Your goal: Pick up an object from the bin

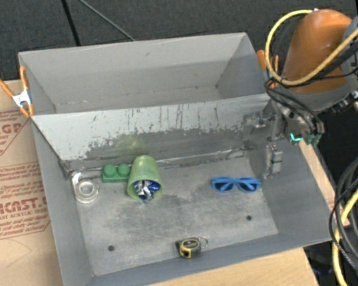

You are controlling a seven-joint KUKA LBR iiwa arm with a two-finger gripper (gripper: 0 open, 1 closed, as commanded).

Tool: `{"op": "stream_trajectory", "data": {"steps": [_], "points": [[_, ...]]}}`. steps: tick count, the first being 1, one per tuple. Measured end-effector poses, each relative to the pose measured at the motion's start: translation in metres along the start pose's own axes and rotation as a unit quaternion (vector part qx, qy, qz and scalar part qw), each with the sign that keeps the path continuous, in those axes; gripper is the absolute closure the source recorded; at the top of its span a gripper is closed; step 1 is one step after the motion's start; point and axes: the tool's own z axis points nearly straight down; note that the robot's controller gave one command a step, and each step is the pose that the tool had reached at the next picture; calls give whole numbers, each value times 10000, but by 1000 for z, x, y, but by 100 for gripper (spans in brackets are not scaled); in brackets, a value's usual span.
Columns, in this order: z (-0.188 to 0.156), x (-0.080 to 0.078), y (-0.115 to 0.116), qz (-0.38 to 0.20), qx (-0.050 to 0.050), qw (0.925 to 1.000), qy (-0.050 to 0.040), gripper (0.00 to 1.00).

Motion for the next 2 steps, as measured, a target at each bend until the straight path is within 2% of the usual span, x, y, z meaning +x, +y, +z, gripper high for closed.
{"op": "stream_trajectory", "data": {"steps": [1,2], "points": [[113,31,4,166,-3,9999,7,0],[109,28,4,162,4,9999,-34,100]]}}
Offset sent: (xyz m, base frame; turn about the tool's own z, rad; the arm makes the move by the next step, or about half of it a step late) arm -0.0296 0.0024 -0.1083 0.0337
